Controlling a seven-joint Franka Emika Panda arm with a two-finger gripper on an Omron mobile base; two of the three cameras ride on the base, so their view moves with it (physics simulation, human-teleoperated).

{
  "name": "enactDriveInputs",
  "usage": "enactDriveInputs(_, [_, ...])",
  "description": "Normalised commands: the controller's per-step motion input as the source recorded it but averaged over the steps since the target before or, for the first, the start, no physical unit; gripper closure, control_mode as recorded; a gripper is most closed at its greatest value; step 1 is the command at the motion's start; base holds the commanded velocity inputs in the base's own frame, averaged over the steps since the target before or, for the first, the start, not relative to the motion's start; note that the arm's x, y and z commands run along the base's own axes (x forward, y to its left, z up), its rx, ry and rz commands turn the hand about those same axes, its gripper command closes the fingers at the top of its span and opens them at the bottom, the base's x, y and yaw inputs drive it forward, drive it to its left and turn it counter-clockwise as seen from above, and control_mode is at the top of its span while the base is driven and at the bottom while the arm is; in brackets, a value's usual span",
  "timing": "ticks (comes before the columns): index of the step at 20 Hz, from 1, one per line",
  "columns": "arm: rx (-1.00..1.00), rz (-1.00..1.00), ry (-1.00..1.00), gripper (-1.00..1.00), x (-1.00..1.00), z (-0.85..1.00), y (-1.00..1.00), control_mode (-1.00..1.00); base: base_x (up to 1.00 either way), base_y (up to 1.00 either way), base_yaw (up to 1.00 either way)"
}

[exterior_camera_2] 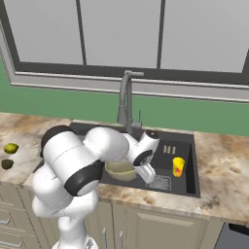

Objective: Remove the pear and kiwi from the sink. Then move the bowl and cup from the counter to the sink for washing.

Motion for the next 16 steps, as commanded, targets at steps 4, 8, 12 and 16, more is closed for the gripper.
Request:
enactDriveInputs(4, [0.00, 0.08, 0.00, 1.00, 0.15, -0.23, -0.06, -1.00, 0.00, 0.00, 0.00])
enactDriveInputs(8, [0.00, 0.07, 0.00, 1.00, 0.15, -0.24, -0.05, -1.00, 0.00, 0.00, 0.00])
enactDriveInputs(12, [0.00, 0.07, 0.00, 1.00, 0.13, -0.23, -0.07, -1.00, 0.00, 0.00, 0.00])
enactDriveInputs(16, [0.00, 0.07, 0.00, 1.00, 0.12, -0.22, -0.09, -1.00, 0.00, 0.00, 0.00])
